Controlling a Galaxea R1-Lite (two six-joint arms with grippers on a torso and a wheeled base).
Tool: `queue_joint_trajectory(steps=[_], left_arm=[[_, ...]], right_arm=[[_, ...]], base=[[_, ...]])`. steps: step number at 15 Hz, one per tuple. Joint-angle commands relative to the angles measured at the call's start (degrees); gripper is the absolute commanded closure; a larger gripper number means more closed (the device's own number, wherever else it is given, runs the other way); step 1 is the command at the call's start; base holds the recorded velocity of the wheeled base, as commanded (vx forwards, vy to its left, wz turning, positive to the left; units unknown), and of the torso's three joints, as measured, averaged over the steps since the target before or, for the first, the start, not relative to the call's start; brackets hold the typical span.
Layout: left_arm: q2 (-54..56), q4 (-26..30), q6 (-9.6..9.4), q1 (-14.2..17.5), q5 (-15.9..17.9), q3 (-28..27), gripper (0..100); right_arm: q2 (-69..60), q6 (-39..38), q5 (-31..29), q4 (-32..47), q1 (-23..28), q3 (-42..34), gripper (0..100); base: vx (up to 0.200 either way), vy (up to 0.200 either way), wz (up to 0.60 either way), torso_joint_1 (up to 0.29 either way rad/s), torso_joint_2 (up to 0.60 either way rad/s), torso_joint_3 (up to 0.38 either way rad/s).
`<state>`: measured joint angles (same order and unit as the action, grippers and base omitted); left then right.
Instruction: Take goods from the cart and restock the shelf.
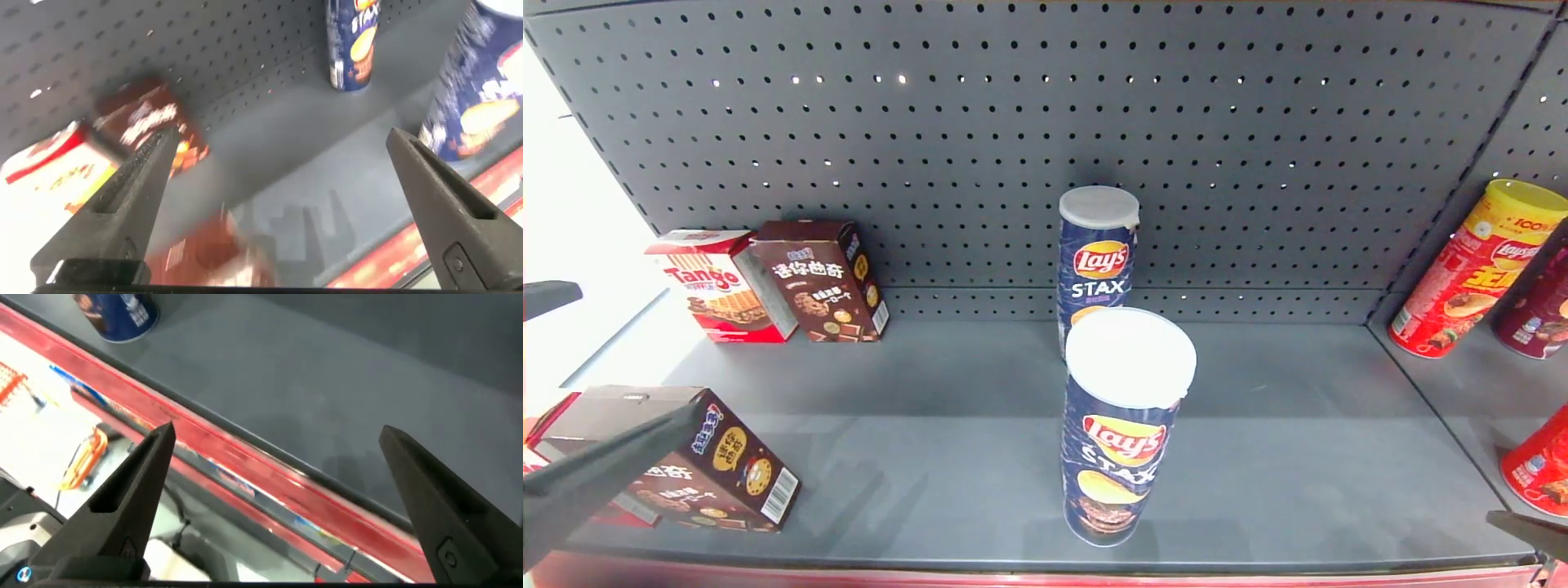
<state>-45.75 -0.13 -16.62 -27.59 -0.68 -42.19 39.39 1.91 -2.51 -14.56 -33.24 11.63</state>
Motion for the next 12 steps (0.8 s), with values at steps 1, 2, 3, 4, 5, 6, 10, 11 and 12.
queue_joint_trajectory(steps=[1,2,3,4,5,6,10,11,12], left_arm=[[11.91,5.23,-0.70,0.17,-1.08,2.11,0],[13.14,6.11,-0.79,0.17,-1.51,2.03,0],[15.87,7.52,-0.96,0.17,-2.04,2.20,0],[17.01,7.96,-0.96,0.17,-2.13,2.29,0],[18.51,9.01,-0.96,0.34,-2.22,2.38,0],[19.38,10.24,-1.05,0.78,-2.75,2.38,0],[19.38,10.59,-0.96,0.96,-2.75,2.20,0],[19.38,10.59,-0.96,0.96,-2.75,2.03,0],[19.47,10.59,-0.96,0.96,-2.75,2.03,0]], right_arm=[[-8.71,-0.07,-0.04,-0.12,0.81,-2.31,0],[-10.30,-0.07,-0.04,-0.12,1.60,-2.84,0],[-14.60,-0.60,-0.04,-0.03,4.50,-4.51,0],[-17.24,-1.30,0.05,0.05,5.91,-5.48,0],[-21.28,-2.09,0.05,0.14,7.67,-7.85,0],[-25.59,-2.27,0.05,0.23,8.81,-10.66,0],[-39.39,-2.09,0.67,15.26,9.25,-11.45,0],[-39.39,-2.00,0.84,14.29,8.90,-11.63,0],[-39.39,-2.00,0.84,14.38,9.51,-11.63,0]], base=[[0.000,0.000,0.00,0.000,0.00,0.000],[0.000,0.000,0.00,0.000,0.00,0.000],[0.000,0.000,0.00,0.000,0.00,0.000],[0.000,0.000,0.00,0.000,0.00,0.000],[0.000,0.000,0.00,0.000,0.00,0.000],[0.000,0.000,0.00,0.000,0.00,0.000],[0.000,0.000,0.00,0.000,0.00,0.000],[0.000,0.000,0.00,0.000,0.00,0.000],[0.000,0.000,0.00,0.000,0.00,0.000]])
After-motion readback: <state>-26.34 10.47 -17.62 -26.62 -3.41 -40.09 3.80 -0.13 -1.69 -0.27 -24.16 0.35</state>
